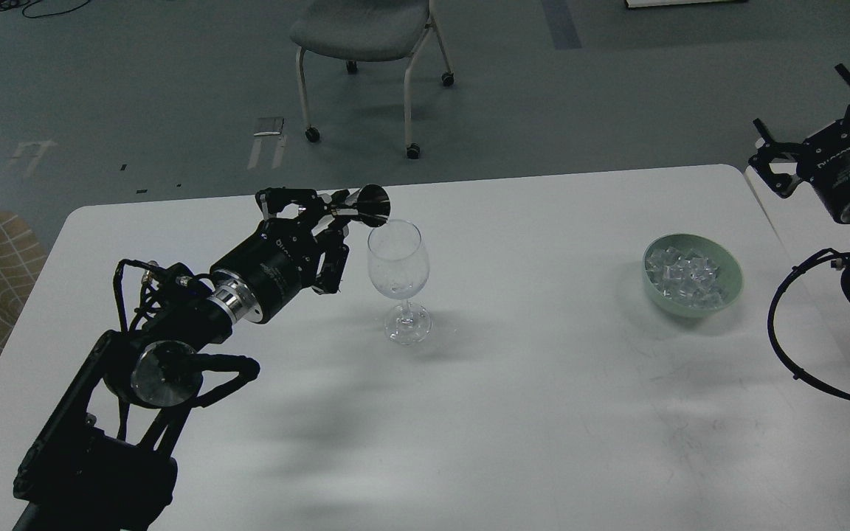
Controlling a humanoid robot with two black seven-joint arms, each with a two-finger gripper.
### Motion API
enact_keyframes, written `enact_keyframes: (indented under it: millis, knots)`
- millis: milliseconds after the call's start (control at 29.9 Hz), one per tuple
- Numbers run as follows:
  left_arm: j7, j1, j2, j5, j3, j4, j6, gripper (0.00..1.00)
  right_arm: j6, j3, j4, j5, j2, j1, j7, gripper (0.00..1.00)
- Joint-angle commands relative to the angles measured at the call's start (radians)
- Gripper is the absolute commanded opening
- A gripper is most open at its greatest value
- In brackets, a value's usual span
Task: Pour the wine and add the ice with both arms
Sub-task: 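Tilt the jigger with the left gripper to pour into the glass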
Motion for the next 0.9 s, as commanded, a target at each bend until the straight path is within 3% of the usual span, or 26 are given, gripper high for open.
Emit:
enact_keyframes:
  millis: [0,468,735,869]
  knots:
    - [0.004,-0.007,0.000,0.030,0.001,-0.004,0.000,0.15,0.001,0.000,-0.001,0.000,0.000,-0.002,0.000,1.00]
    - [0.004,-0.027,0.060,0.110,0.001,0.005,-0.011,0.16,0.003,0.005,0.000,0.000,0.000,-0.003,0.000,1.00]
    - [0.004,-0.025,0.064,0.180,0.000,0.002,-0.100,0.16,0.004,0.005,0.000,0.000,-0.002,-0.005,0.000,1.00]
    - [0.005,-0.047,0.063,0.180,0.000,0.000,-0.103,0.15,0.004,0.005,0.000,0.000,0.000,-0.008,0.000,1.00]
